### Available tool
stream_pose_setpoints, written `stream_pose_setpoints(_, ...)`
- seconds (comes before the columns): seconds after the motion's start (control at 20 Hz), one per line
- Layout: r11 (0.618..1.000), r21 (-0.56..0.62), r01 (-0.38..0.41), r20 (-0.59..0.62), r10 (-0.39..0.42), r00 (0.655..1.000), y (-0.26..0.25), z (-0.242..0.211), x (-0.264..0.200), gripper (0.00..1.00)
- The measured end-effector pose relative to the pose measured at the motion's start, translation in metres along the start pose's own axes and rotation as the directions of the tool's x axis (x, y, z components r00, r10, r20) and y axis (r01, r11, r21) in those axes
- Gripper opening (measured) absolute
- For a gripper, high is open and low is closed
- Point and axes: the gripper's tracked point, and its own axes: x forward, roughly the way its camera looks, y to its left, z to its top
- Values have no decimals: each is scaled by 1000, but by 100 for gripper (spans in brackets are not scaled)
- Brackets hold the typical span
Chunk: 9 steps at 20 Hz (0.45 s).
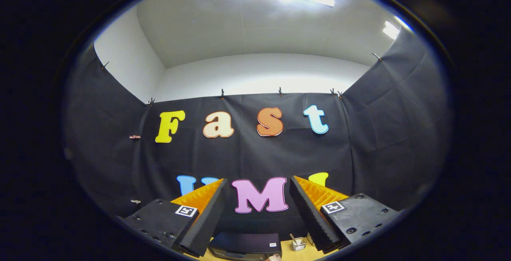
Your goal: Open the toaster oven, put the food inside, and close the toaster oven door.
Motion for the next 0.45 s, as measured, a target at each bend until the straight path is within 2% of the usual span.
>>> stream_pose_setpoints(0.45, 1000, 0, -28, 17, 28, 999, 12, 2, 8, 97)
